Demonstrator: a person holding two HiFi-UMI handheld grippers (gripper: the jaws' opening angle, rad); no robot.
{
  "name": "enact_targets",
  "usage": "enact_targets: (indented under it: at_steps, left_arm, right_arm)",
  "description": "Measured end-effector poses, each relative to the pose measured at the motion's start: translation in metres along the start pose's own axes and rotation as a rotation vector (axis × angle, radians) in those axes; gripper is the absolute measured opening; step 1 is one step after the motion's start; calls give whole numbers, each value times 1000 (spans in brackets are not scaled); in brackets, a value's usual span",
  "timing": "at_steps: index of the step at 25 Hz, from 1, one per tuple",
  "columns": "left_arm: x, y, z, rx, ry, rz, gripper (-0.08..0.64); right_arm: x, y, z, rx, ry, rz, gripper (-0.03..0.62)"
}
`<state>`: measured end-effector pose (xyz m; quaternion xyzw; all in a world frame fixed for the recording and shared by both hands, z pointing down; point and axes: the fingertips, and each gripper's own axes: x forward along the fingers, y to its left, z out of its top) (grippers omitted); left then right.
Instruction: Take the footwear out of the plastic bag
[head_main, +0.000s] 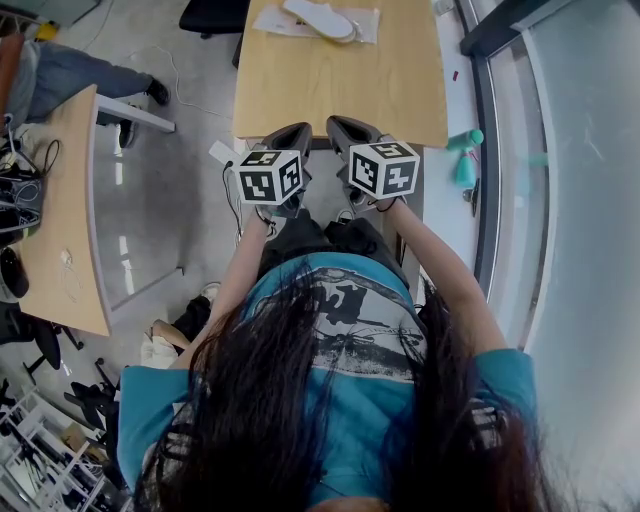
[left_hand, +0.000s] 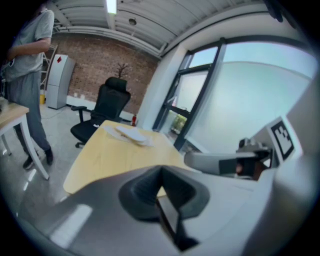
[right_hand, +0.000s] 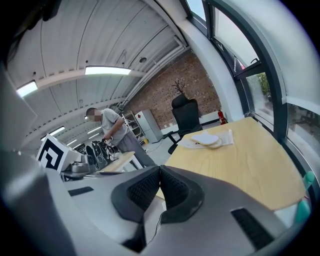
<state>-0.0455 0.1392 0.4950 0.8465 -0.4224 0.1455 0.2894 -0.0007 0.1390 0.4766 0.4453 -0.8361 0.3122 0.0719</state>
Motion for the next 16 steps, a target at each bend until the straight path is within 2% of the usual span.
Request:
enact_targets:
  at_steps: [16]
  left_arm:
    - [-4,3,-5,-2,0,-7,5]
  right_arm:
    - [3,4,-6,-2,9,-3,15]
